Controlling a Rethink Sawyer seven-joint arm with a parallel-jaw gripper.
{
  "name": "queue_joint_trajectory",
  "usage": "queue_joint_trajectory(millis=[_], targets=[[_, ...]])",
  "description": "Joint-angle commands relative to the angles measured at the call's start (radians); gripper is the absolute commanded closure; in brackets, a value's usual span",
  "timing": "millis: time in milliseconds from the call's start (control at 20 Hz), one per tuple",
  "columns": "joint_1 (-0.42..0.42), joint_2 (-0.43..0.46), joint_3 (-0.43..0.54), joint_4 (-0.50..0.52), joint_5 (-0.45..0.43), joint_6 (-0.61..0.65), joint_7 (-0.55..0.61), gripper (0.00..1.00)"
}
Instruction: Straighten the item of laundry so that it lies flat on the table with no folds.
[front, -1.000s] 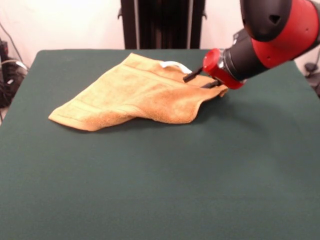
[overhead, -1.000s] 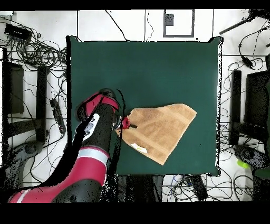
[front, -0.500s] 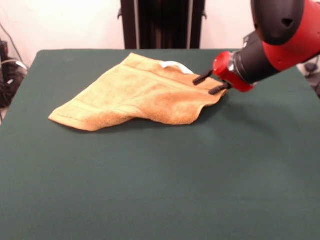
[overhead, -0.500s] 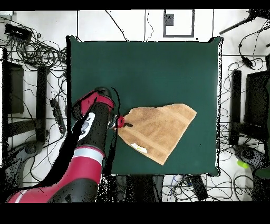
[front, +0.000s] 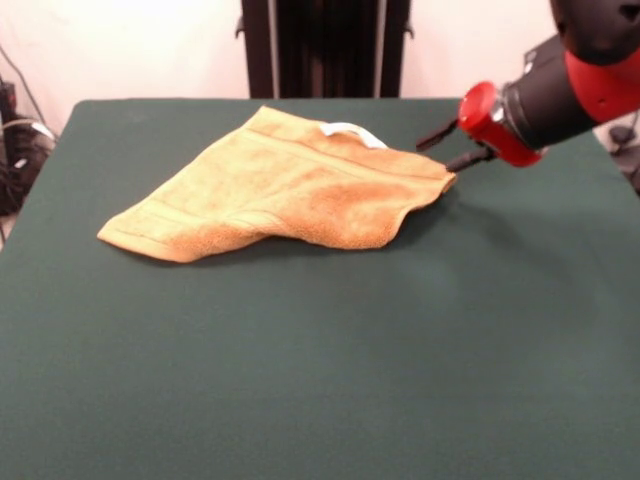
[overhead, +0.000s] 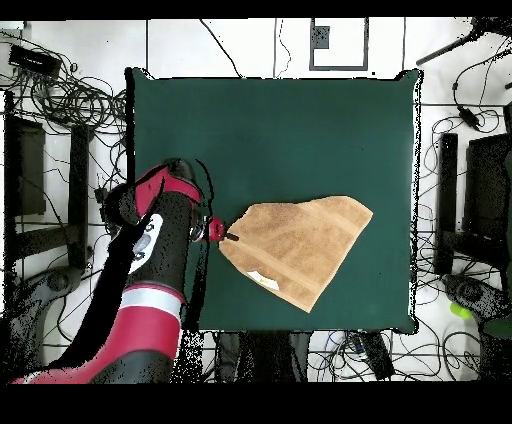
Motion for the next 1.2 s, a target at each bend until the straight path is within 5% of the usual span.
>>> queue_joint_trajectory(millis=[50,1200], targets=[[0.022,-0.025,0.028,-0.034,0.056,0.099,0.198,0.0],[-0.016,0.117,0.004,-0.046,-0.024,-0.154,0.264,0.0]])
